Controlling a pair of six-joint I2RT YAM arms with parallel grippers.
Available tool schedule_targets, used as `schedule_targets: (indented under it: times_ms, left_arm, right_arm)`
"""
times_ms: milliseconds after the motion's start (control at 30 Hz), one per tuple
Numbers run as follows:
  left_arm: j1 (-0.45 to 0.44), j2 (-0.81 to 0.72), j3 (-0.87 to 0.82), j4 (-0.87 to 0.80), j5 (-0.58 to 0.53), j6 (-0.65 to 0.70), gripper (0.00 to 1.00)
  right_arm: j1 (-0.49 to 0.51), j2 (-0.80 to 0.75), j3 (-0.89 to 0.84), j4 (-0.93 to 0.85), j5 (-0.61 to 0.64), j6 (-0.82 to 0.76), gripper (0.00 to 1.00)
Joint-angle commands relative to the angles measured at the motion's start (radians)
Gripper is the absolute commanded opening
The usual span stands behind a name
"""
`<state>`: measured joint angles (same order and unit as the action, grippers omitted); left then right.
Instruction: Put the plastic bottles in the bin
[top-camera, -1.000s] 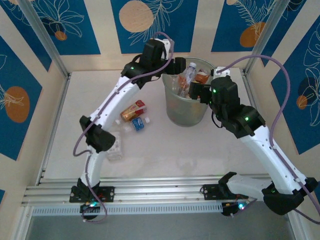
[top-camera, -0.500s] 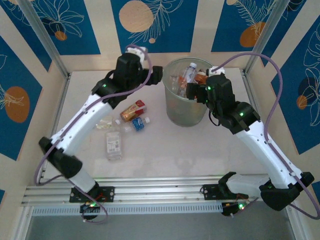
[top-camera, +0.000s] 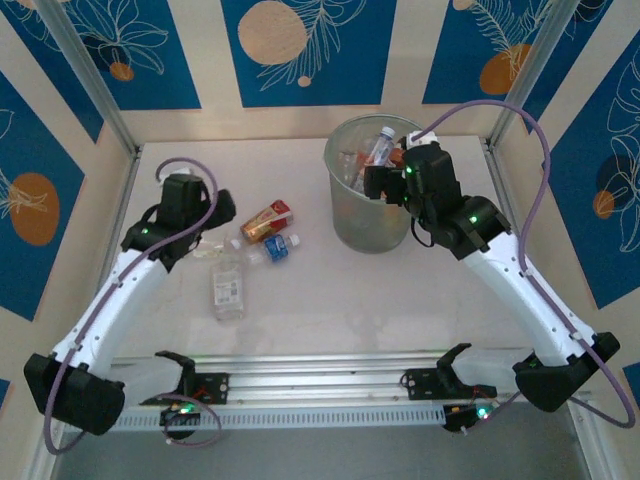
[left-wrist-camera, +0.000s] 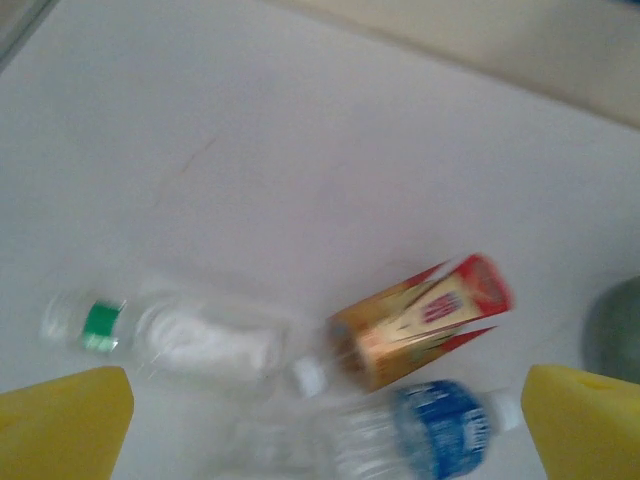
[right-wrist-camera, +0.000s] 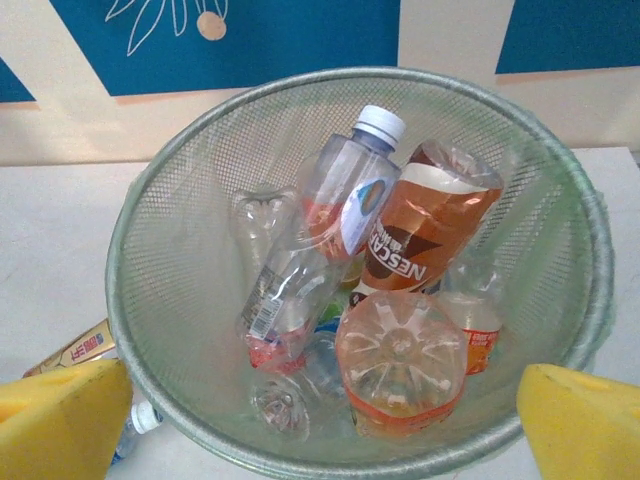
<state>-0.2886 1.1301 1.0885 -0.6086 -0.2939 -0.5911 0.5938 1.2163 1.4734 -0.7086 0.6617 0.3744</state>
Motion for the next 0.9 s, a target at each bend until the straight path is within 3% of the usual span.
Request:
schedule_targets:
  times_ms: [0,333,867]
  left_arm:
    - [0.079,-0.038,-0.083,0.02,0.099,-0.143,0.99]
    - [0.223,0.065,-0.226,0.17,0.218,-0.286,0.99]
    - [0.279,0.258,-0.225,0.309,0.18,-0.401,0.99]
  right_arm:
    - [0.004,0.007,0.035,-0.017,-0.022,0.008,0.99]
    - [0.005,0.01,0.038,-0.037,-0.022,0.012,0.99]
    - [0.008,0.019,0.033,-0.042,-0.042,0.026,0.99]
